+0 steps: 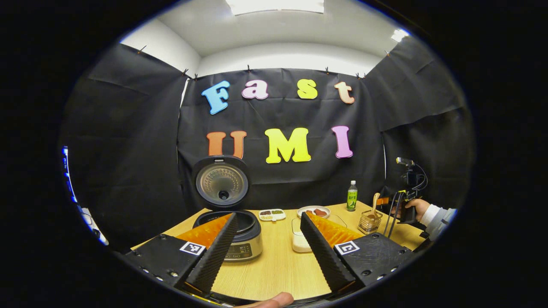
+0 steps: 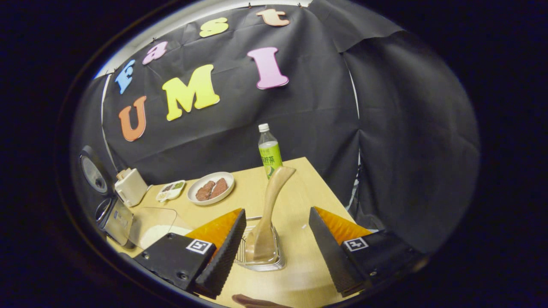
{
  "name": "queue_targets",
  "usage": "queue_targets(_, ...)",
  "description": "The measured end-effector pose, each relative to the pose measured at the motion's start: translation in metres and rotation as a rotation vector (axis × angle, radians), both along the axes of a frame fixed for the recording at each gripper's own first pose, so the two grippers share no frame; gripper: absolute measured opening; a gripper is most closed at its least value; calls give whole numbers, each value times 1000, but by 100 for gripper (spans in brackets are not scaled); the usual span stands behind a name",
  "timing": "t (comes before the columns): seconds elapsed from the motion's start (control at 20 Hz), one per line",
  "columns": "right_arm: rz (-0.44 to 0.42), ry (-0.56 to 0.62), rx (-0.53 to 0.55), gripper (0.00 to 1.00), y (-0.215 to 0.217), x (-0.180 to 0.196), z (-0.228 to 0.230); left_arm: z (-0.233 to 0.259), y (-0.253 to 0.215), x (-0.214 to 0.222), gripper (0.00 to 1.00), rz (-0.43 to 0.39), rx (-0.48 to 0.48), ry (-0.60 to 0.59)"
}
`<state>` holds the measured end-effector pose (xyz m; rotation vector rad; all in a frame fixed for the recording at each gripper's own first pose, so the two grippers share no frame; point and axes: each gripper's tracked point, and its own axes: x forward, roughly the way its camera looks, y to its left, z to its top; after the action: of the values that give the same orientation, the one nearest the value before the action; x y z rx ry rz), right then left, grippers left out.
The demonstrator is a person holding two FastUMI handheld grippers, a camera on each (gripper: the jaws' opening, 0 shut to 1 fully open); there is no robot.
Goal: Close the left gripper, press the button to open the rice cooker; take a wooden spoon from the chopstick holder with the right hand, scoop a spoonful of rice and pour it into the rice cooker, then put the wooden spoon back into the chopstick holder.
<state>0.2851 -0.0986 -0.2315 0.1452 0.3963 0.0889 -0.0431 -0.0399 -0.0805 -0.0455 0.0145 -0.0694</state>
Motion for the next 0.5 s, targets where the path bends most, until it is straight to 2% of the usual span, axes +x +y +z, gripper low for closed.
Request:
queue_targets(0.05,15,6,19,95,3,8,-1,0,0,0,95,2,1,4)
queue_targets(0.1,24,12,41,88,7,15,-3,4,2,0,96,5,5,0)
queue_targets(0.2,22,-4,61,88,8,35,-6,6,9,1,96,23,11,-11)
queue_targets(0.25,57,-14,65,75,13,46,-7,7,12,1,96,35,3,-11)
queue_targets(0.3,116,35,71,69,21,47,-18,6,13,2,96,36,-6,-8)
queue_targets(0.35,100,78,57,39,19,53,-33,4,10,3,96,30,-10,-6)
queue_targets(0.4,106,84,60,39,21,57,-34,3,11,5,96,31,-7,-1)
queue_targets(0.45,138,85,65,45,28,59,-35,0,13,5,96,37,2,5)
queue_targets(0.5,145,86,77,44,31,62,-34,-2,13,6,96,39,12,7)
